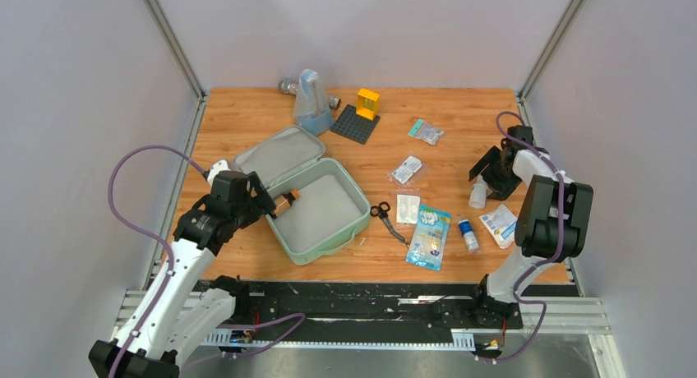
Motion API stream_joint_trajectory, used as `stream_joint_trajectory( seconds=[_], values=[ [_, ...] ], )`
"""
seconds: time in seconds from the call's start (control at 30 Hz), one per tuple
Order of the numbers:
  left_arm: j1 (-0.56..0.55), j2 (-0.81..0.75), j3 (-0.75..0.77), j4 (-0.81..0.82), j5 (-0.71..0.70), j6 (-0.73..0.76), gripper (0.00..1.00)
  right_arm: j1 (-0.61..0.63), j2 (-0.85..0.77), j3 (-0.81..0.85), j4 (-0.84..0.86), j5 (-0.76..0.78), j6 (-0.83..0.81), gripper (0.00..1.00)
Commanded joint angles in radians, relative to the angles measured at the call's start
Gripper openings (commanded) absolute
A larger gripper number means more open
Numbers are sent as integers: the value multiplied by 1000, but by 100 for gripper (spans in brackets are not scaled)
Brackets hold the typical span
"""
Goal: Organize the medicine kit
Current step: Pick up the pill bottle at the center of the board.
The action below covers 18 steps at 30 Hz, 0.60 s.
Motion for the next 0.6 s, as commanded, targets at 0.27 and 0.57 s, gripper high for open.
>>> stream_joint_trajectory(
  seconds=[0.27, 0.57],
  values=[
    [0, -5, 1, 20, -2, 15, 100, 51, 79, 47, 9, 108, -52, 61],
    [0, -4, -1, 19, -8, 13, 100, 62, 3, 40, 10, 0, -13, 46]
  ],
)
